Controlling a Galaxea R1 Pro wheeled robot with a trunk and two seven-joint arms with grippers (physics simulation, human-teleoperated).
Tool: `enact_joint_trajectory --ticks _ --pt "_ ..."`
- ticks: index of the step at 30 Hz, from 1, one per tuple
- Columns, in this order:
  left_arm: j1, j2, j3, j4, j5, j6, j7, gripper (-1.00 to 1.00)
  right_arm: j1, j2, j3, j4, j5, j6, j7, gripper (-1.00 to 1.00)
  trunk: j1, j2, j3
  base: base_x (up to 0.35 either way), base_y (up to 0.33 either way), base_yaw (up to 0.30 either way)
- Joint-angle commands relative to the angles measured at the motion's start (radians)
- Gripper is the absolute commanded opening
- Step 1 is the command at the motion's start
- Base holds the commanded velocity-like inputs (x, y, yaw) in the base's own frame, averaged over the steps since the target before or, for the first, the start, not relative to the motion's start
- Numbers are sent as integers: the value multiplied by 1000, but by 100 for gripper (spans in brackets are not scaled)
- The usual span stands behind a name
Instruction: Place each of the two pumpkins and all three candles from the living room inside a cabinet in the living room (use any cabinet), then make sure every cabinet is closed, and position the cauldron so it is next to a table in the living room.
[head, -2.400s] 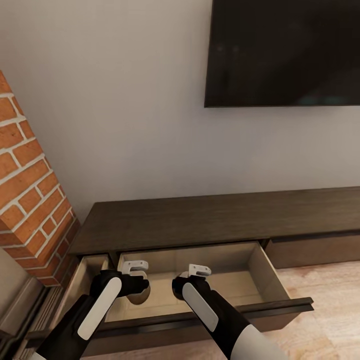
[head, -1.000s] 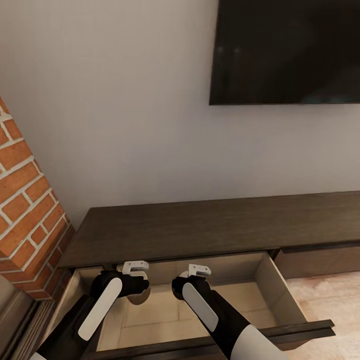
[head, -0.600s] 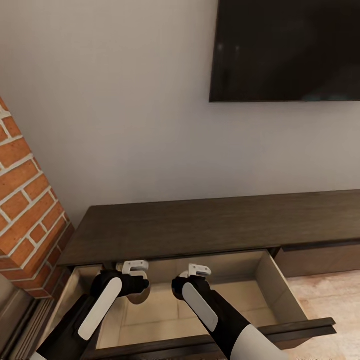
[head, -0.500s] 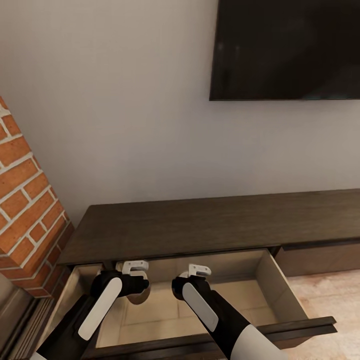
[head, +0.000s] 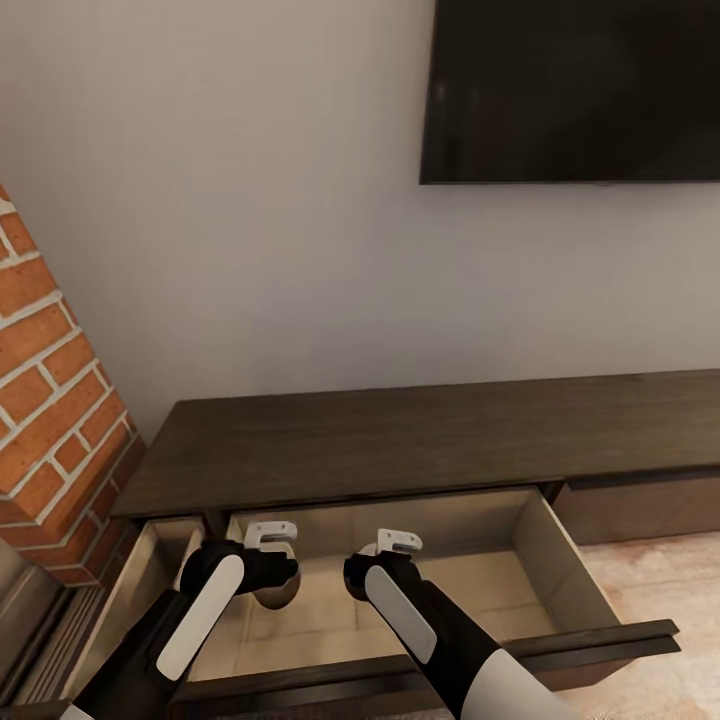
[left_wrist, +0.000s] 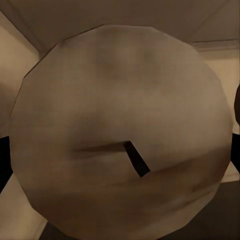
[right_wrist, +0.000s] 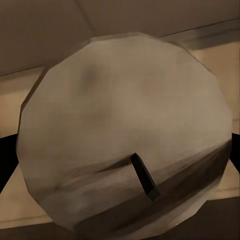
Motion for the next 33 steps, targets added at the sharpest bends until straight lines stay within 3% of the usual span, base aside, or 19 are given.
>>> enact_joint_trajectory --ticks 1,25,33 --pt "-1 1 -3 -1 9 1 11 -100 -1 0 2 -2 -9 -2 -3 -100 4 -8 -4 0 0 0" --pt "-1 1 -12 -2 8 -1 12 -100 -1 0 1 -2 -9 -2 -1 -100 14 -13 -97 0 0 0" --pt "-1 1 -12 -4 8 -1 12 -100 -1 0 1 -1 -9 -2 -1 -100 14 -13 -97 0 0 0"
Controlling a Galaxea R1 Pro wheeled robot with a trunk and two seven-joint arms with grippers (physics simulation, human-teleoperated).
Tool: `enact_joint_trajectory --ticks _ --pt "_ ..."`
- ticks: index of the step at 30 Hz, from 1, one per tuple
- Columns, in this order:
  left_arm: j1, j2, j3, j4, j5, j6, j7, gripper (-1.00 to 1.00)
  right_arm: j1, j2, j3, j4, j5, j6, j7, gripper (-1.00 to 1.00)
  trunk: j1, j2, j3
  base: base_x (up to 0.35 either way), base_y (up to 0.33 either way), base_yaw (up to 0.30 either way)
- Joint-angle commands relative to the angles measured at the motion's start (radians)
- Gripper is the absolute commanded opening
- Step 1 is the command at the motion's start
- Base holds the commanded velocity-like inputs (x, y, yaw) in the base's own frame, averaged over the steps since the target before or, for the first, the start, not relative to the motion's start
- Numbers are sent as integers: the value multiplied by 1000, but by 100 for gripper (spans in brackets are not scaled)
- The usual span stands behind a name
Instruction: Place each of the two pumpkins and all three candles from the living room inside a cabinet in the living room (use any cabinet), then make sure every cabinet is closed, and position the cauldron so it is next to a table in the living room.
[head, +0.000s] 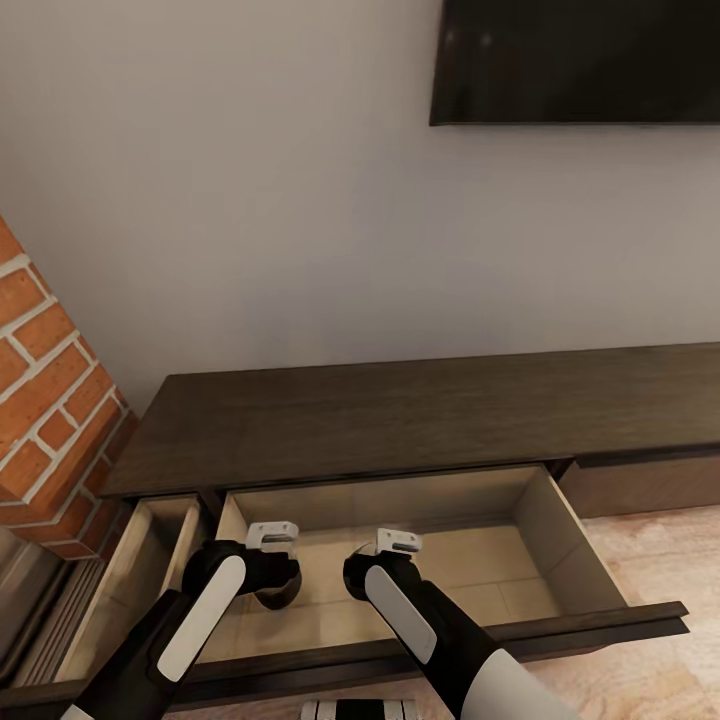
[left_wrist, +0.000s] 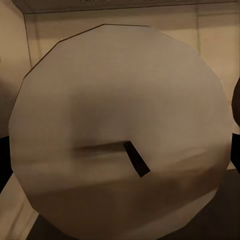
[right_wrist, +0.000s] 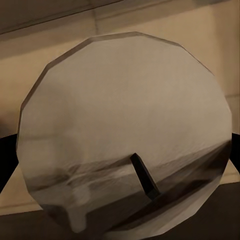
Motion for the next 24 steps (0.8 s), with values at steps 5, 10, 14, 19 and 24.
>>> enact_joint_trajectory --ticks 5,10,14,19,24 --pt "-1 1 -1 -1 10 1 10 -100 -1 0 1 0 -11 -1 -3 -100 0 0 -1 0 0 0" --pt "-1 1 -1 -1 9 1 10 -100 -1 0 1 1 -11 -1 -3 -100 0 0 -1 0 0 0" --pt "-1 1 0 -1 10 1 10 -100 -1 0 1 1 -11 -1 -3 -100 0 0 -1 0 0 0" --pt "-1 1 0 -1 10 1 10 -100 -1 0 1 2 -11 -1 -3 -100 0 0 -1 0 0 0" --pt "-1 1 1 -1 10 1 10 -100 -1 0 1 3 -11 -1 -3 -100 0 0 -1 0 0 0"
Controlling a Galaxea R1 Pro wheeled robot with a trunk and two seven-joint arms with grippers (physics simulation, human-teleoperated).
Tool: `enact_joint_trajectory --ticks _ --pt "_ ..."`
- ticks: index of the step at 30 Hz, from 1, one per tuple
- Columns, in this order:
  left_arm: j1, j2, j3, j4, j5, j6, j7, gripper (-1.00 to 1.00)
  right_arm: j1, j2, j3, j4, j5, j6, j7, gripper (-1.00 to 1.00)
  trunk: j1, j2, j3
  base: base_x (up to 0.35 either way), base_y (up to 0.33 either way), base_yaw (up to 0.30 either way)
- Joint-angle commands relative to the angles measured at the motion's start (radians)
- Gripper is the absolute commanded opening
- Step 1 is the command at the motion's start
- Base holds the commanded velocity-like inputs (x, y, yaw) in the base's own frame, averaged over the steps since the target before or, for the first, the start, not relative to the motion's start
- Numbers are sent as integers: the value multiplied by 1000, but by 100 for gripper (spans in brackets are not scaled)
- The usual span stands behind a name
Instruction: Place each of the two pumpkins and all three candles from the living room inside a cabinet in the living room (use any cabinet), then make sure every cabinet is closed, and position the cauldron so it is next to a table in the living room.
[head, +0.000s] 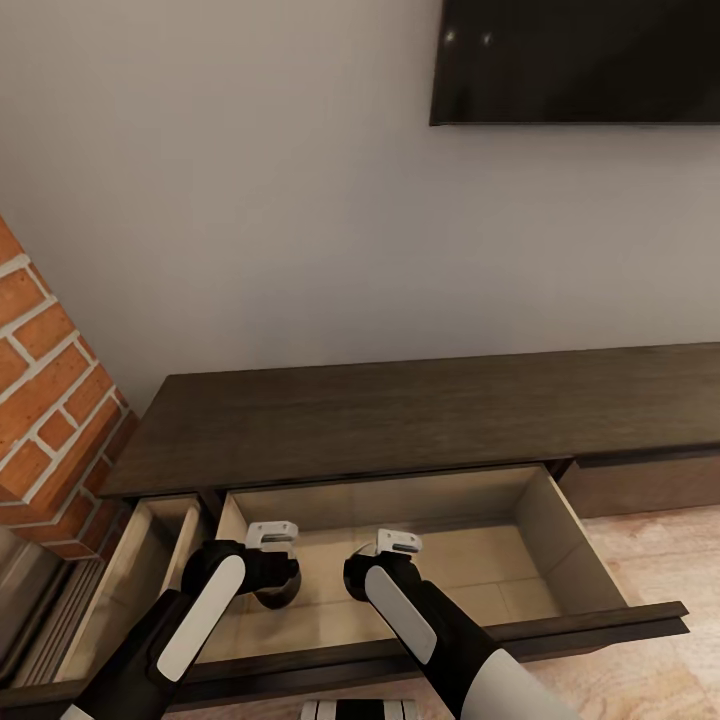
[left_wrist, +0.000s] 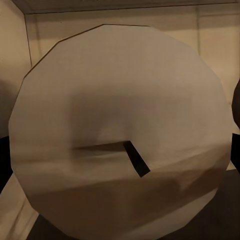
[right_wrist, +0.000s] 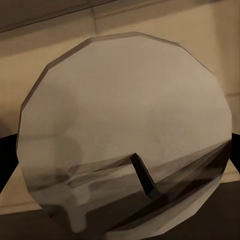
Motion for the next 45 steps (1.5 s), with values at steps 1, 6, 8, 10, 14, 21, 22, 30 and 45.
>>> enact_joint_trajectory --ticks 1,6,8,10,14,21,22,30,45 --pt "-1 1 -2 -1 9 1 10 -100 -1 0 1 -1 -9 -1 -3 -100 0 0 -1 0 0 0" --pt "-1 1 -3 -1 9 1 10 -100 -1 0 1 0 -10 -1 -3 -100 0 0 -1 0 0 0" --pt "-1 1 -3 -1 9 1 10 -100 -1 0 1 0 -10 -1 -3 -100 0 0 -1 0 0 0" --pt "-1 1 -3 -1 9 1 10 -100 -1 0 1 0 -10 -1 -3 -100 0 0 -1 0 0 0" --pt "-1 1 -4 -1 9 1 10 -100 -1 0 1 0 -9 -1 -3 100 0 0 -1 0 0 0" --pt "-1 1 -6 -2 9 1 10 -100 -1 0 1 0 -9 -1 -3 100 0 0 -1 0 0 0" --pt "-1 1 -6 -2 9 1 10 -100 -1 0 1 0 -9 -1 -3 100 0 0 -1 0 0 0" --pt "-1 2 1 -1 9 1 9 100 -1 0 1 0 -9 -1 -3 100 0 0 -1 0 0 0" --pt "-1 -1 6 -1 9 1 10 100 -1 0 1 0 -9 -1 -3 100 0 0 -1 0 0 0"
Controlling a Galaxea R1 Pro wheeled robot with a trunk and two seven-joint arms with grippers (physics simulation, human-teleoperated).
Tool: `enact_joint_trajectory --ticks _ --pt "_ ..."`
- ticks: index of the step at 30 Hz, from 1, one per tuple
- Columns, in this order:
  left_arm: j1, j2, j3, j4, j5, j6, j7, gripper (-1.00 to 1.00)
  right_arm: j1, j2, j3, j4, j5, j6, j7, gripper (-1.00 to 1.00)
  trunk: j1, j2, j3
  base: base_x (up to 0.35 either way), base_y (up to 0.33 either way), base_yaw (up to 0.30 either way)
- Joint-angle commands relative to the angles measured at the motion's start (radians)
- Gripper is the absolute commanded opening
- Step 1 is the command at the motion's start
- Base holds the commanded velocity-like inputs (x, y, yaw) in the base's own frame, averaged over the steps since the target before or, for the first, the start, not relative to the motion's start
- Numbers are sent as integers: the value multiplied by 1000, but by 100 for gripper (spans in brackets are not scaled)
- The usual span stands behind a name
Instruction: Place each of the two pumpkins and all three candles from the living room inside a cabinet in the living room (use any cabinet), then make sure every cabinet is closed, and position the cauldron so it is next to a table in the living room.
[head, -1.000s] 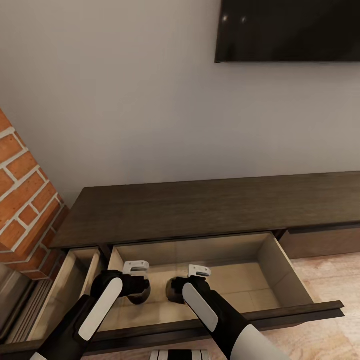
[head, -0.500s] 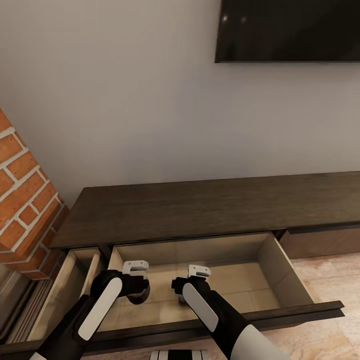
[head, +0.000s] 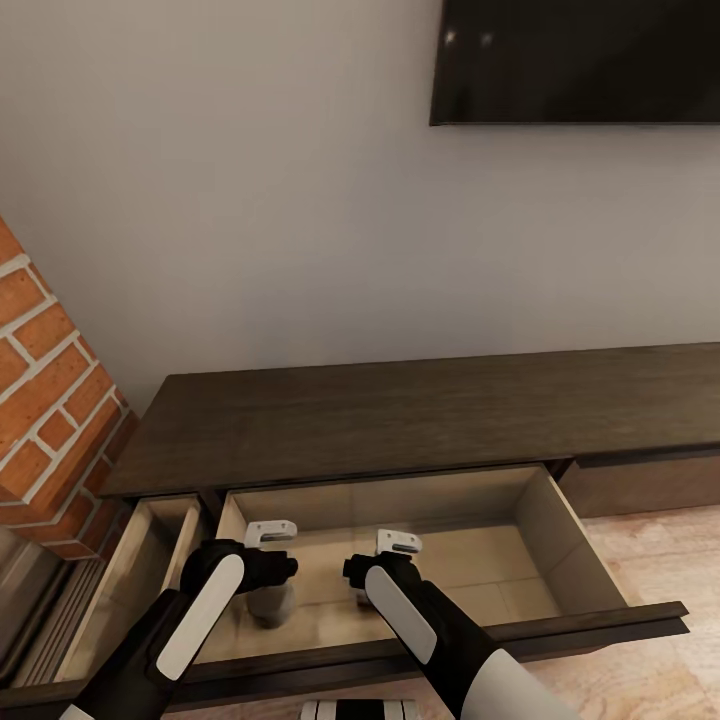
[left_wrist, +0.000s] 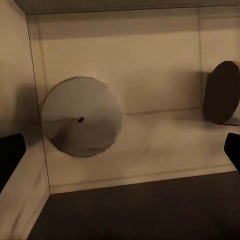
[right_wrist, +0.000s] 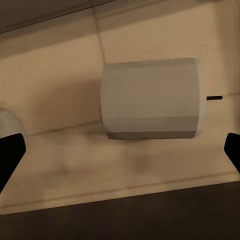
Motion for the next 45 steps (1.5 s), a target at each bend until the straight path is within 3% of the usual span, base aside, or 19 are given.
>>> enact_joint_trajectory --ticks 1,3,27,45 --pt "-1 1 -2 -1 10 1 10 100 -1 0 1 -1 -5 3 -7 100 0 0 -1 0 0 0" --pt "-1 1 -2 -1 10 1 10 100 -1 0 1 -1 -5 3 -7 100 0 0 -1 0 0 0" --pt "-1 -2 -1 5 13 4 10 100 -1 0 1 -2 -5 5 -7 100 -11 5 92 0 0 0" --pt "-1 -4 -1 7 19 6 10 100 -1 0 1 -1 -5 4 -7 100 -80 131 148 0 0 0"
